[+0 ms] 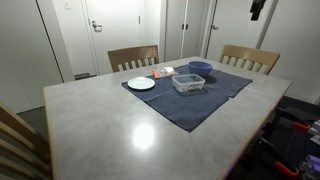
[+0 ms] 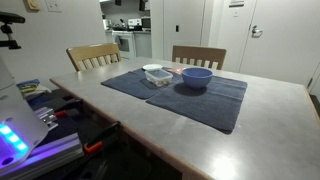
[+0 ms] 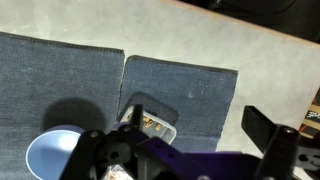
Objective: Pick the plastic box and pour its contents into the bowl
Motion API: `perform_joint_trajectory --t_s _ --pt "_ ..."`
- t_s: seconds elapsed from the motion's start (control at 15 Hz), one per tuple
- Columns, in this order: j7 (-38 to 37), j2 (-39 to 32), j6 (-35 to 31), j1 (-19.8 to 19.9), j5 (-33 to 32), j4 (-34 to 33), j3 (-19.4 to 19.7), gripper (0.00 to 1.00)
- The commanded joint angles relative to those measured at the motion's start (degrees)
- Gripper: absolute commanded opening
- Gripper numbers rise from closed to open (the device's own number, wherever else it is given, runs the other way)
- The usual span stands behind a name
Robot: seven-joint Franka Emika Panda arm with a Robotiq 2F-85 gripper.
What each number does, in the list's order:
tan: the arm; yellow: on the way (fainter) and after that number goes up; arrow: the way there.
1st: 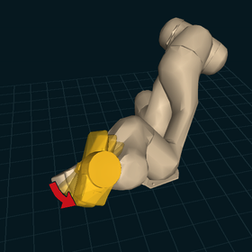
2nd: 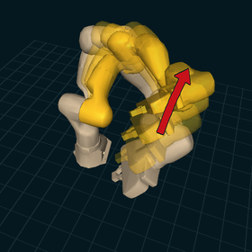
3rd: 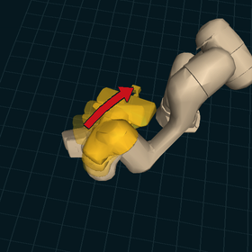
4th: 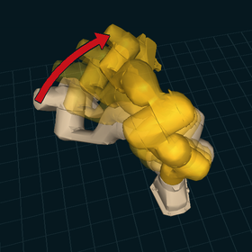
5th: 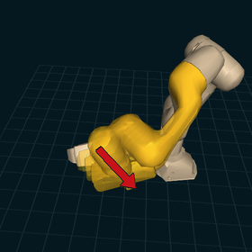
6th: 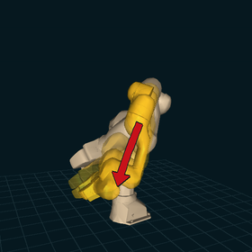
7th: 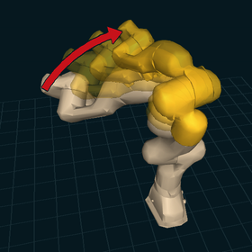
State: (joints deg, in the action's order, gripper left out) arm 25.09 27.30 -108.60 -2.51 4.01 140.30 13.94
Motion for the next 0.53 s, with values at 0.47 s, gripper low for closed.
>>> perform_joint_trajectory --t_s 0.47 --pt "-8.9 -19.0 -2.1 0.2 5.8 -14.6 -7.7 1.0"
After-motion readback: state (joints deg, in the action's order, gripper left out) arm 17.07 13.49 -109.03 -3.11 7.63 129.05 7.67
